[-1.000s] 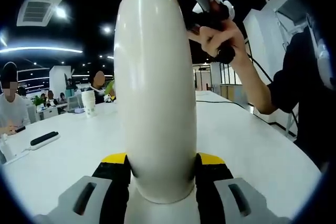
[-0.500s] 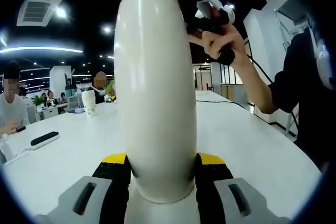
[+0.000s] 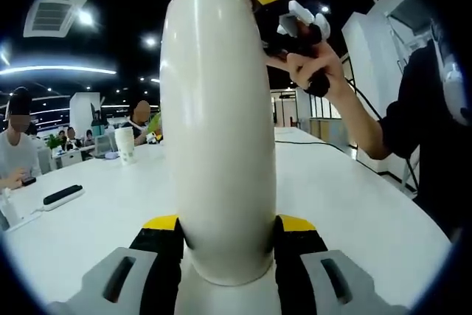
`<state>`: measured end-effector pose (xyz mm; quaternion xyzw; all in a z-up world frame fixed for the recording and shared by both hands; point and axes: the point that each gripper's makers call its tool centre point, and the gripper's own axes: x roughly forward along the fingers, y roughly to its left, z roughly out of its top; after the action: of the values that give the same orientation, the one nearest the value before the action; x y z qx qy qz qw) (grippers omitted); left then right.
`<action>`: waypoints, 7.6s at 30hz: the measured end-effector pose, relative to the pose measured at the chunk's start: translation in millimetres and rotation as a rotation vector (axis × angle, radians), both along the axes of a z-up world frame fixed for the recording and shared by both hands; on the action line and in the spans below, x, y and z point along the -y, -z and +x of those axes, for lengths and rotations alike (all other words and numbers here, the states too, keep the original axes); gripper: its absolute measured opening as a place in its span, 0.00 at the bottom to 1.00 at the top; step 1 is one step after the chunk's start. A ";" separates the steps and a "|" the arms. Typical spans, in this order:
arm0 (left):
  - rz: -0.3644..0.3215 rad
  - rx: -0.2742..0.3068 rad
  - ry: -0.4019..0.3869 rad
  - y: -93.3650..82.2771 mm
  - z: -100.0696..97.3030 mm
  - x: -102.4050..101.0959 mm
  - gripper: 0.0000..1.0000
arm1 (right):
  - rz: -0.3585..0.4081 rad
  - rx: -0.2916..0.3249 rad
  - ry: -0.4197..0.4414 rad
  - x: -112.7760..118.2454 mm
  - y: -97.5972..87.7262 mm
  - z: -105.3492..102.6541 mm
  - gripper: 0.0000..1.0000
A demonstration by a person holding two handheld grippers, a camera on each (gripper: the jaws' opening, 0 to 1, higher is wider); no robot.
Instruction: Grasp the water cup twist off the cup lid place the cup lid on the table
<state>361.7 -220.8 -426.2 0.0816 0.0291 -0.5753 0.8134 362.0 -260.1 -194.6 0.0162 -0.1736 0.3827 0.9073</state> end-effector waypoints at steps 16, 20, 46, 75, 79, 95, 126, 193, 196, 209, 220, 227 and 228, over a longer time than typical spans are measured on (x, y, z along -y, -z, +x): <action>0.001 0.000 -0.001 -0.1 -0.6 -0.5 0.50 | -0.004 -0.019 0.059 27.9 10.5 -0.5 0.47; 0.001 -0.001 -0.001 -0.1 -0.7 -0.6 0.50 | -0.002 -0.026 0.071 34.8 13.0 0.0 0.47; 0.003 0.001 -0.007 -0.3 5.9 -2.4 0.50 | 0.000 -0.075 0.161 85.0 32.1 -4.5 0.47; 0.005 0.002 -0.007 1.2 1.5 -0.8 0.49 | -0.007 -0.201 0.176 105.4 96.7 -3.5 0.47; 0.005 0.003 -0.007 1.0 -2.0 0.2 0.49 | -0.014 -0.212 0.196 112.8 104.4 -1.6 0.47; 0.006 0.004 -0.010 0.8 -5.5 0.5 0.49 | -0.037 -0.262 0.201 123.8 131.2 -1.3 0.47; 0.007 0.006 -0.013 2.4 3.8 -3.5 0.49 | -0.128 -0.367 0.158 126.7 178.5 -13.6 0.47; 0.014 0.016 -0.012 1.8 2.4 -3.1 0.50 | -0.575 -0.632 0.019 98.0 265.7 -36.5 0.49; 0.014 0.019 -0.013 1.5 2.8 -3.1 0.50 | -0.582 -0.631 0.019 98.6 265.3 -36.7 0.52; -0.041 0.012 0.008 -11.1 -11.7 -1.1 0.56 | -0.640 -0.622 0.030 106.1 261.4 -42.9 0.60; -0.050 -0.054 0.035 -20.6 -11.9 -22.1 0.69 | -0.629 -0.587 0.008 106.6 235.7 -52.5 0.62; -0.022 -0.062 0.050 -25.5 -15.2 -23.4 0.73 | -0.605 -0.588 -0.008 105.1 220.6 -58.9 0.62; -0.021 -0.064 0.048 -27.1 -14.9 -23.9 0.75 | -0.611 -0.584 -0.008 104.8 218.7 -59.9 0.62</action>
<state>346.8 -196.9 -399.1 0.0553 0.0469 -0.5974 0.7987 302.1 -365.0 -413.3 -0.1449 0.2124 0.3995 0.8800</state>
